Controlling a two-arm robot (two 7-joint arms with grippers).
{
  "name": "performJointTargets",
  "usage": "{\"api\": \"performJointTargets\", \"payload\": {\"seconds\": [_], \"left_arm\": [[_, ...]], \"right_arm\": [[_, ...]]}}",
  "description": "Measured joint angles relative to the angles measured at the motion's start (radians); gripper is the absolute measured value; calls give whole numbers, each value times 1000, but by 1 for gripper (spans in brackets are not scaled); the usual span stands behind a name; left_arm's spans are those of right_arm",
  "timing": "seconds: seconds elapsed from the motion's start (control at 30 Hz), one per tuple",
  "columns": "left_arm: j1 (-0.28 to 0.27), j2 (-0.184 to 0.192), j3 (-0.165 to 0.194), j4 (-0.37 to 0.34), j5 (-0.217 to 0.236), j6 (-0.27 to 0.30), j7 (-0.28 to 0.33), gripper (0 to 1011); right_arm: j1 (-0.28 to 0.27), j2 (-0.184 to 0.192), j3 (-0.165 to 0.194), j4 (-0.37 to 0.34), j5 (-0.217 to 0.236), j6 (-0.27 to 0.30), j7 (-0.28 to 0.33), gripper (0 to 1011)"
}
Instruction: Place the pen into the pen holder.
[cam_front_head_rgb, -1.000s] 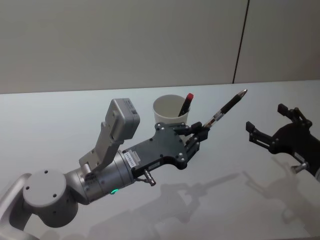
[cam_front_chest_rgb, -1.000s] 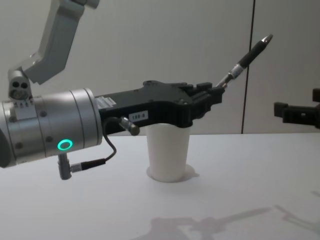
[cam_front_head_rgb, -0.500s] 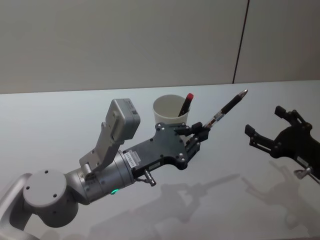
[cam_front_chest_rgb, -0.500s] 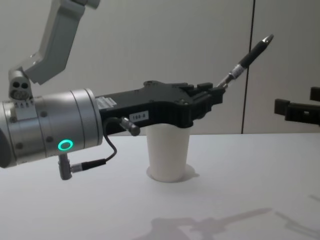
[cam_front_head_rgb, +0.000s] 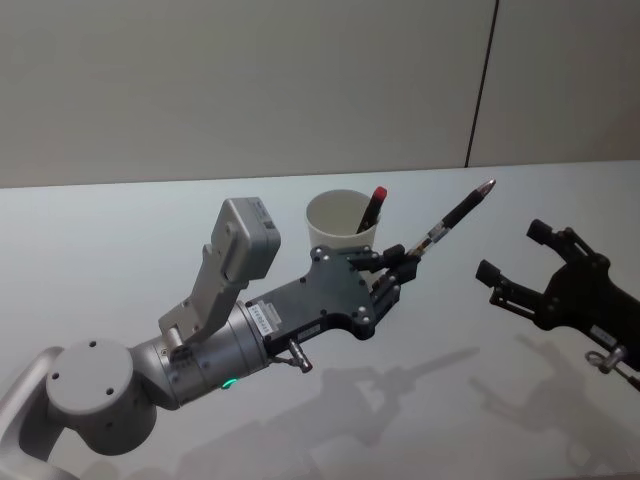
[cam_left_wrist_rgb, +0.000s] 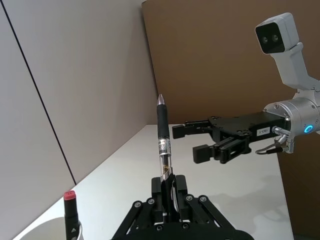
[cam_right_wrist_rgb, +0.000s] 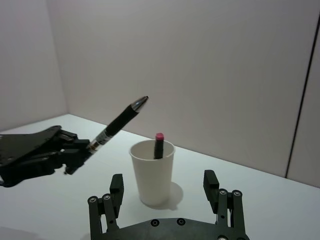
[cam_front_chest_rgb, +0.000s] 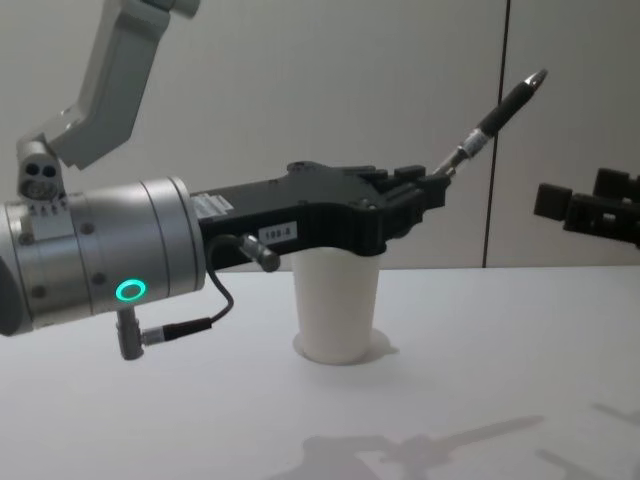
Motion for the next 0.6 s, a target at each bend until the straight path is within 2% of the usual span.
{"api": "performJointTargets", "payload": {"seconds": [0.3, 0.6], "left_arm": [[0, 0, 0, 0, 0, 0, 0, 175], [0, 0, 0, 0, 0, 0, 0, 175]], "right_arm": [[18, -4, 0, 53, 105, -42, 130, 1001], [39, -15, -4, 107, 194, -67, 215, 1002]]}}
